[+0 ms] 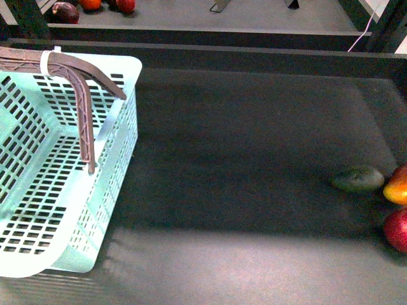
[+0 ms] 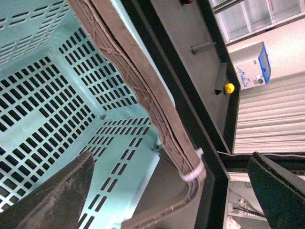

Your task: Pick apple with right arm and hold basket with left

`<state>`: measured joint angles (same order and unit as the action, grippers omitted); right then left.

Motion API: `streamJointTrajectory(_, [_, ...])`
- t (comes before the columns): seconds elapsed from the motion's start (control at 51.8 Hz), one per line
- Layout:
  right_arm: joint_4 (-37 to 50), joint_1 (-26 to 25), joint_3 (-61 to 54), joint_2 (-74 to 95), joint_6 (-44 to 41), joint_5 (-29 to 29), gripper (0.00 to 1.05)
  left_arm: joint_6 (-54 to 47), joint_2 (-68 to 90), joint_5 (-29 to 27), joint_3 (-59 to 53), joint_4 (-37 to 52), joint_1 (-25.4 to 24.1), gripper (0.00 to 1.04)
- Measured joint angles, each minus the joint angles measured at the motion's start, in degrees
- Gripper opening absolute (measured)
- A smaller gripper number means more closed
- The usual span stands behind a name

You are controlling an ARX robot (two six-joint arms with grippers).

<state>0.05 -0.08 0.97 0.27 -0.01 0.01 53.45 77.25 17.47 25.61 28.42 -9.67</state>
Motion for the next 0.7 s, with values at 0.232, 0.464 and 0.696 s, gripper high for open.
streamJointTrajectory(0.232, [0.0,0.0,0.0,0.0,0.02,0.0,0.96,3.98,19.04,-0.13,13.27,0.07,0.48,0.98])
streamJointTrajectory(0.464, [0.0,0.0,0.0,0.0,0.02,0.0,0.96,7.28,27.45,-0.81,22.12,0.74,1.36,0.98])
streamJointTrajectory(0.696, [0.0,0.0,0.0,0.0,0.0,0.0,0.96,9.7,32.89,-2.38,27.26,0.81,3.02,0.98])
